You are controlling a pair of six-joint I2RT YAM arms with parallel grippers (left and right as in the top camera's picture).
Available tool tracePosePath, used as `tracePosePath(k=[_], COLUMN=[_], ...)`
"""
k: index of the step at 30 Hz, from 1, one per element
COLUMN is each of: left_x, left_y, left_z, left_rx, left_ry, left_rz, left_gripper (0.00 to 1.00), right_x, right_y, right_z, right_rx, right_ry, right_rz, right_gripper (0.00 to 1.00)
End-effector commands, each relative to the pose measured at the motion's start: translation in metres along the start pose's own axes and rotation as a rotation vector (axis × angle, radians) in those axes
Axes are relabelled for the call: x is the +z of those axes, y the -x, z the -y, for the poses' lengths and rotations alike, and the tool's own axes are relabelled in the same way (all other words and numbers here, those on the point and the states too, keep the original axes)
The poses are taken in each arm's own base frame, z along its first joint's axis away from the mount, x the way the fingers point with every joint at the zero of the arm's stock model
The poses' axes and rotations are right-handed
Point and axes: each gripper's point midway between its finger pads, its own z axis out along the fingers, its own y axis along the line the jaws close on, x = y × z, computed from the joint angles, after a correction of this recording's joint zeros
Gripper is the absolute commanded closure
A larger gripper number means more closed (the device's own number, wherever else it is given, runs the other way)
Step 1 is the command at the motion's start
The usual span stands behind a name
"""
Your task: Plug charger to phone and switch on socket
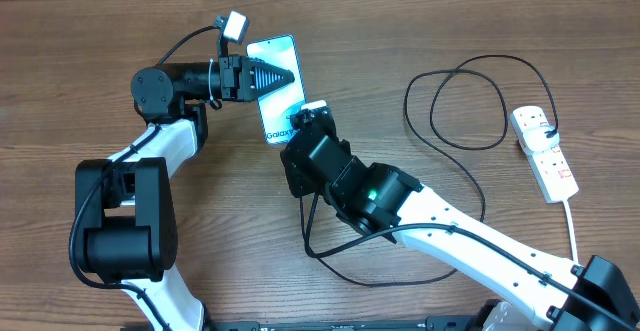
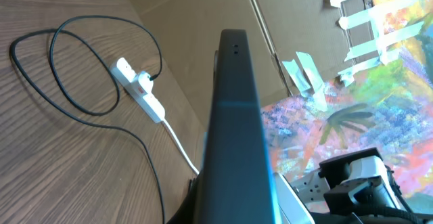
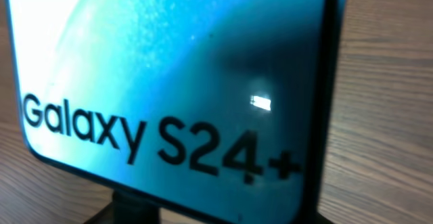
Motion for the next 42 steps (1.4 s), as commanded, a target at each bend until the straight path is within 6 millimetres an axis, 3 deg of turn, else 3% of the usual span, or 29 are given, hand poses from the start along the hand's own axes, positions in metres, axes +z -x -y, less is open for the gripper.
tracePosePath(k=[1,4,5,7,13,15,25,38,42], left_x=[0.003,0.003,0.003,0.002,0.002,0.002,0.002,0.025,0.027], left_y=[-0.001,-0.001,-0.001,-0.001,-0.001,0.0,-0.002,-0.013,-0.015], left_z=[0.006,0.006,0.006,0.006,0.006,0.006,0.005,0.01,0.011], left_rx=[0.05,0.064,0.064,0.064,0.072,0.079,0.098,0.082,0.065], left_ry=[-0.002,-0.002,-0.002,-0.001,-0.002,-0.002,-0.001,-0.029,-0.031], left_rz=[-0.018,-0.018,-0.017,-0.017,-0.017,-0.015,-0.025,-0.078,-0.083], left_gripper=[0.96,0.96,0.96,0.96,0.96,0.96,0.96,0.96,0.96], right_x=[-0.006,-0.007,-0.007,-0.008,-0.011,-0.011,-0.015,-0.026,-0.028], right_y=[0.012,0.009,0.007,0.002,-0.022,-0.023,-0.009,0.033,0.037], right_z=[0.001,-0.005,-0.007,-0.009,-0.008,-0.007,-0.015,-0.03,-0.031], right_rx=[0.036,0.026,0.021,0.01,-0.004,0.005,0.028,-0.026,-0.023], right_ry=[-0.021,-0.006,-0.004,-0.003,-0.032,-0.035,-0.003,0.032,0.033], right_rz=[0.049,0.041,0.037,0.024,-0.052,-0.056,-0.003,0.138,0.149], right_gripper=[0.58,0.61,0.59,0.47,0.43,0.48,0.96,0.96,0.96])
